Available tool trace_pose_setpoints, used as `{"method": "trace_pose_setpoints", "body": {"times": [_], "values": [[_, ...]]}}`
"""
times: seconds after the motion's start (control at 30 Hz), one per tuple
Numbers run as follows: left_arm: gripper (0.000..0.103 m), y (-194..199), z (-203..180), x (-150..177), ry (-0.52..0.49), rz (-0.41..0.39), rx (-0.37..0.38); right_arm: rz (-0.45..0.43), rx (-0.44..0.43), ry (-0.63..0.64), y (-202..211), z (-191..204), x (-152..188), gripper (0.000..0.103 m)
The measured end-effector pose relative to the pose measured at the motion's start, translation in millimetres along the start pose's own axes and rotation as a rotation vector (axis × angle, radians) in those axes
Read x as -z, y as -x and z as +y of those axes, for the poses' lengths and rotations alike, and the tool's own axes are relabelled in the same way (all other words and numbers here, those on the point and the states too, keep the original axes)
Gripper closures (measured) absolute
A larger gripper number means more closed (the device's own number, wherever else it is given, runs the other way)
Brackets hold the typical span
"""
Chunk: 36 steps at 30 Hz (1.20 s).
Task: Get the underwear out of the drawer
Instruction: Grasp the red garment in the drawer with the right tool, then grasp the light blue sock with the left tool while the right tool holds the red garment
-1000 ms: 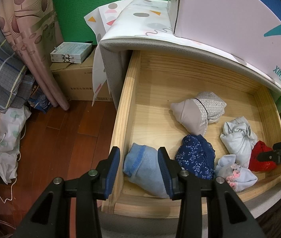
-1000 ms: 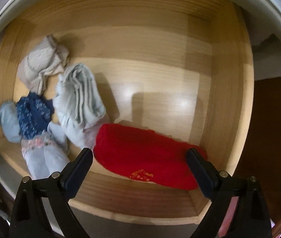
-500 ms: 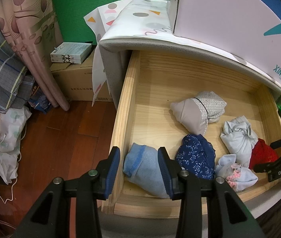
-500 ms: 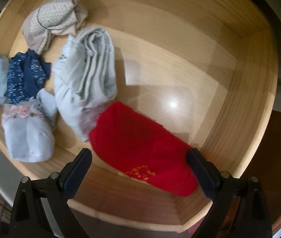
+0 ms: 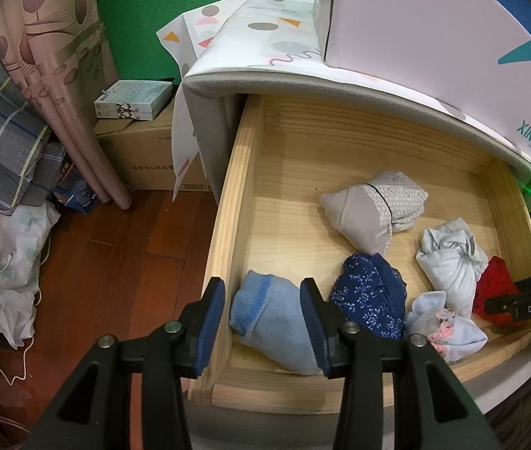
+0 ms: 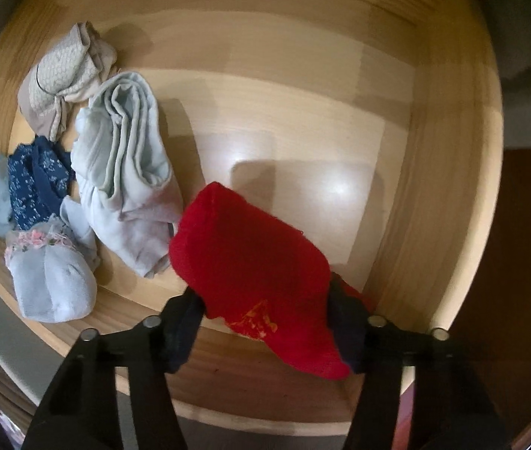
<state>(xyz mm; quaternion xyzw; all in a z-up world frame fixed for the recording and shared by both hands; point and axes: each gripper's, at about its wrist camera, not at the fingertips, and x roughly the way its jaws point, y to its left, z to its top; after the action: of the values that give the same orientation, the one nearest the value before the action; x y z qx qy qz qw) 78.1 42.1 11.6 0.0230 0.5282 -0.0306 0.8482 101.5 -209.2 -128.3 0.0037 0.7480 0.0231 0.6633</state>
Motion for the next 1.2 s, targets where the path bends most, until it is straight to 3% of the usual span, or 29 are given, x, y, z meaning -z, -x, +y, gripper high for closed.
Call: {"method": "trace_pose_setpoints", "body": {"times": [0.33,0.47,0.6,0.87,1.07,1.2], "values": [[0.061,-1,-2,0,-0.009,0.016,0.018,-0.053,-0.059,-0.145,-6,-39,38,0.061],[0.061,-4,-2,-2,-0.023,0.077,0.073,-0.059,-0.058,-0.140,-8,-48,46,0.061],[0.061,-12,-4,-9,-0.024,0.195,0.117,-0.060,-0.055,-0.137,2,-44,38,0.060],[0.061,-34,-16,-18,-0.075,0.389,0.077,-0.071,-0.042,-0.121,13,-40,34,0.059],[0.050,-47,-24,-15,-0.072,0.459,0.090,-0.079,-0.034,-0.111,9,-31,35,0.058],[0.045,-58,-28,-12,-0.084,0.477,0.057,-0.083,-0.031,-0.103,11,-27,38,0.057]]}}
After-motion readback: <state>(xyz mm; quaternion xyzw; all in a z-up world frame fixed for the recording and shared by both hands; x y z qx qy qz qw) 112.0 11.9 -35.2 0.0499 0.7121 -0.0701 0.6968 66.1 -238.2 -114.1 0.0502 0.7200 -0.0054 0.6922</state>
